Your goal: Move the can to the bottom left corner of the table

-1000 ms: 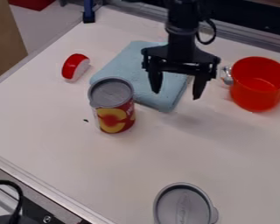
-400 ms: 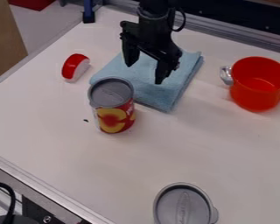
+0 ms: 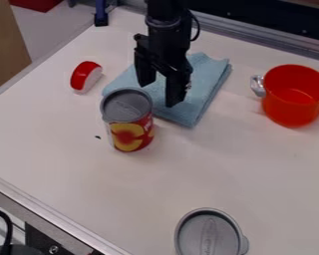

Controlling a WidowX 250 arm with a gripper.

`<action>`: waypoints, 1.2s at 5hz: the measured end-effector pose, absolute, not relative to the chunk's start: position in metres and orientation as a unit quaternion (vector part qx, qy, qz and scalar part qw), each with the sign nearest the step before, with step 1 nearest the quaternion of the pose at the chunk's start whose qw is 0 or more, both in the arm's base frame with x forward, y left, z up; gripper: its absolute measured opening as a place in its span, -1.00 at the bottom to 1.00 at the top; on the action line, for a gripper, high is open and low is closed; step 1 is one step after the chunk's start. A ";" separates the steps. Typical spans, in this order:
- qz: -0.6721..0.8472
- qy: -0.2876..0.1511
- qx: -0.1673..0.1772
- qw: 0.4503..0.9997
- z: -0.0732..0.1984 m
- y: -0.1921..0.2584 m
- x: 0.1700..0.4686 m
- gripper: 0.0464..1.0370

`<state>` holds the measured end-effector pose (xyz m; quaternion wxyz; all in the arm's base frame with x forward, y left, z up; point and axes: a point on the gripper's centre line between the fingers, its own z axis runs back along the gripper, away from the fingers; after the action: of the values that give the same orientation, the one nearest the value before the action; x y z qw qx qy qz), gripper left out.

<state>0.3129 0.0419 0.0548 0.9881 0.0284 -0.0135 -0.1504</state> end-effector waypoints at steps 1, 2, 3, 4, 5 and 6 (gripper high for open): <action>-0.173 0.006 0.026 0.985 0.046 0.046 0.300 0.92; -0.183 -0.006 0.036 0.983 0.047 0.051 0.290 0.92; -0.198 0.001 0.039 0.979 0.043 0.058 0.280 0.92; -0.221 0.008 0.036 0.975 0.044 0.072 0.263 0.92; -0.232 0.010 0.044 0.972 0.042 0.089 0.248 0.92; -0.245 0.016 0.049 0.968 0.041 0.107 0.231 0.92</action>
<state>0.2312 0.1068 0.0412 0.9682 0.0491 0.0164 -0.2449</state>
